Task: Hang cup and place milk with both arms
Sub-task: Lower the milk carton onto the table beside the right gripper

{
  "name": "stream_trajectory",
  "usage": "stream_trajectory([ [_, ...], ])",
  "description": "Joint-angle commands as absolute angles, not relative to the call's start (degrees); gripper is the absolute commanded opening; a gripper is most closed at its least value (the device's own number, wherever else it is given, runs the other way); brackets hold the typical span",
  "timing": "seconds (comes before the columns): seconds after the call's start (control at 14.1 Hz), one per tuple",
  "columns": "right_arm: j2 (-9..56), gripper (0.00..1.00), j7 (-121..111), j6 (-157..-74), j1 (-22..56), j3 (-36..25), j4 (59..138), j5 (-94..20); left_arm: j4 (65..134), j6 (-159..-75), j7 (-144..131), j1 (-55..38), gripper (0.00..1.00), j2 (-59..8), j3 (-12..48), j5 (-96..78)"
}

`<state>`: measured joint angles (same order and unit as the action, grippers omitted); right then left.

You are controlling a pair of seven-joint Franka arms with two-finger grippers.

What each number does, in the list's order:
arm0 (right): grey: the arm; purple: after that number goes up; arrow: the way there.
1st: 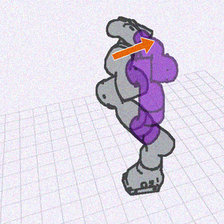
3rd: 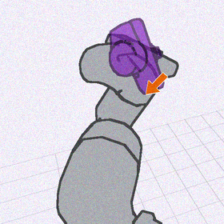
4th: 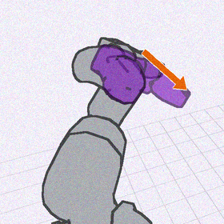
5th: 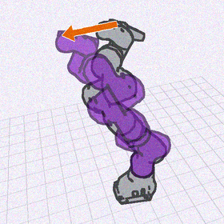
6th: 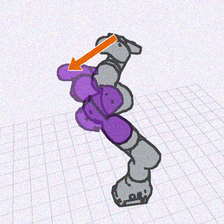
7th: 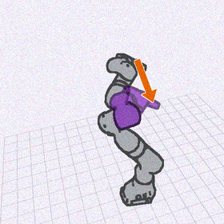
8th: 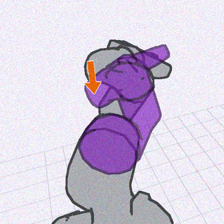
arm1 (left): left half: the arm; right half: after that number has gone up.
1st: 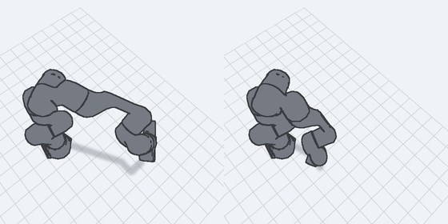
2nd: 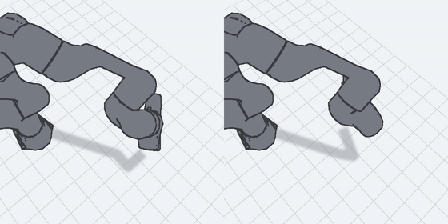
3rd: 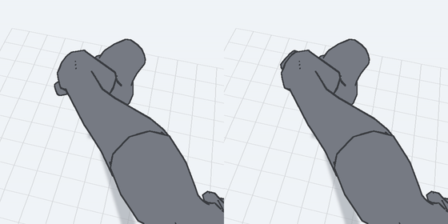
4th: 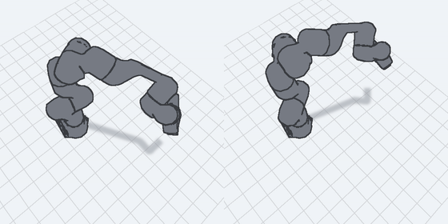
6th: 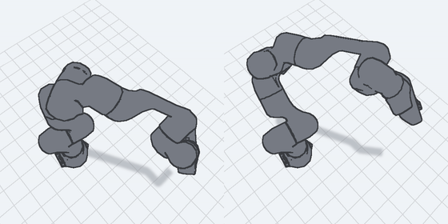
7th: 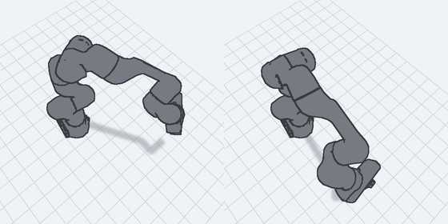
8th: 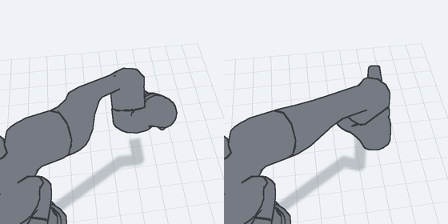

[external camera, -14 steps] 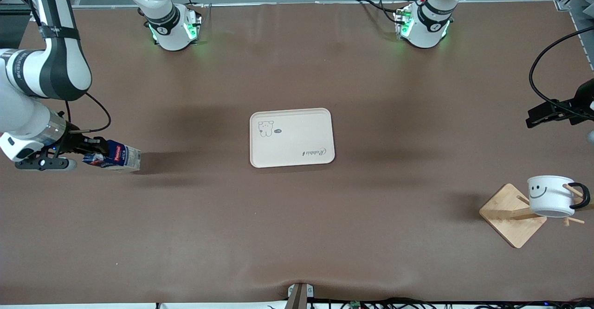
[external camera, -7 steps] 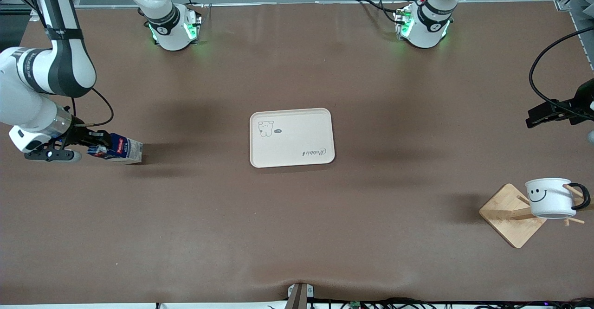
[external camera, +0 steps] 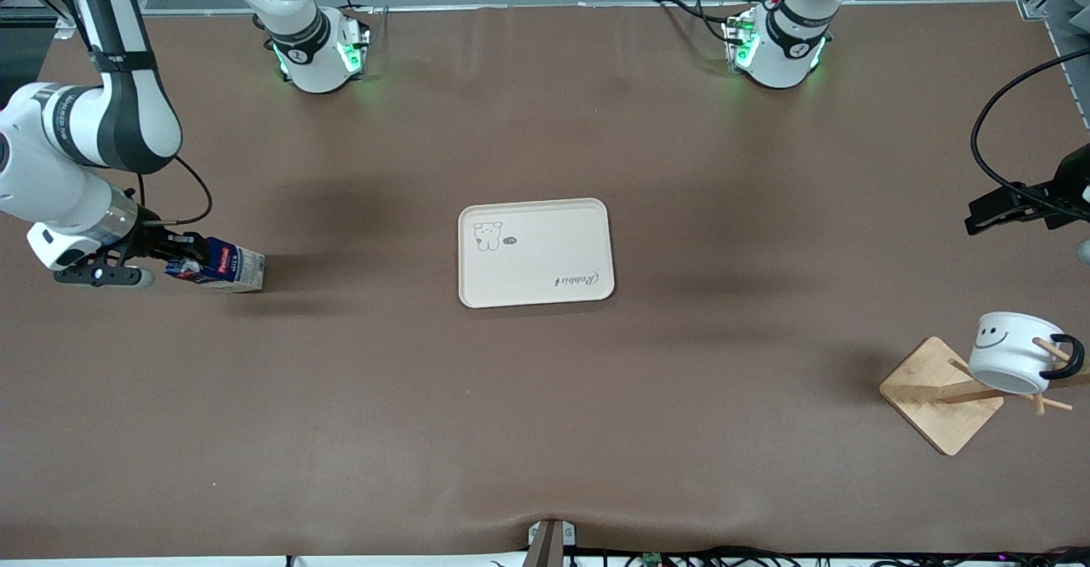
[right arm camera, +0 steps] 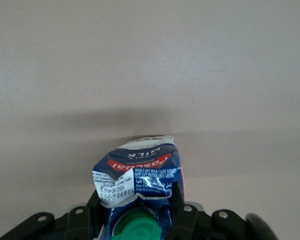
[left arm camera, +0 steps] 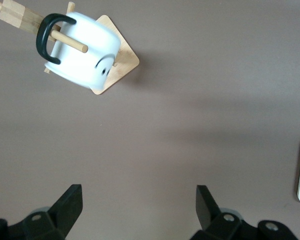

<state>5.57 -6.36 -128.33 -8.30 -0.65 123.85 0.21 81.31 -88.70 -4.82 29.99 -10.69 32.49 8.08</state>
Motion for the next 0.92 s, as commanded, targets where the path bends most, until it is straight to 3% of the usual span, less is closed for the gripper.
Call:
stream_trajectory([
  [0.0,4.9,0.60,-6.6,-129.4,-9.8,0.5,126.8,0.9,81.3,-88.4,-5.9,30.1,1.00,-9.8,33.0,8.8],
  [0.07,5.0,0.99,-6.6,-129.4,-9.7,0.5,126.7,0.9,81.3,-88.4,-5.9,30.1,1.00,-9.8,33.3,8.9],
  [0.85,5.2,1.00,-6.4,-128.8,-9.6,0.6,125.6,0.9,81.3,-88.3,-5.7,30.3,1.00,-8.9,33.4,8.9],
])
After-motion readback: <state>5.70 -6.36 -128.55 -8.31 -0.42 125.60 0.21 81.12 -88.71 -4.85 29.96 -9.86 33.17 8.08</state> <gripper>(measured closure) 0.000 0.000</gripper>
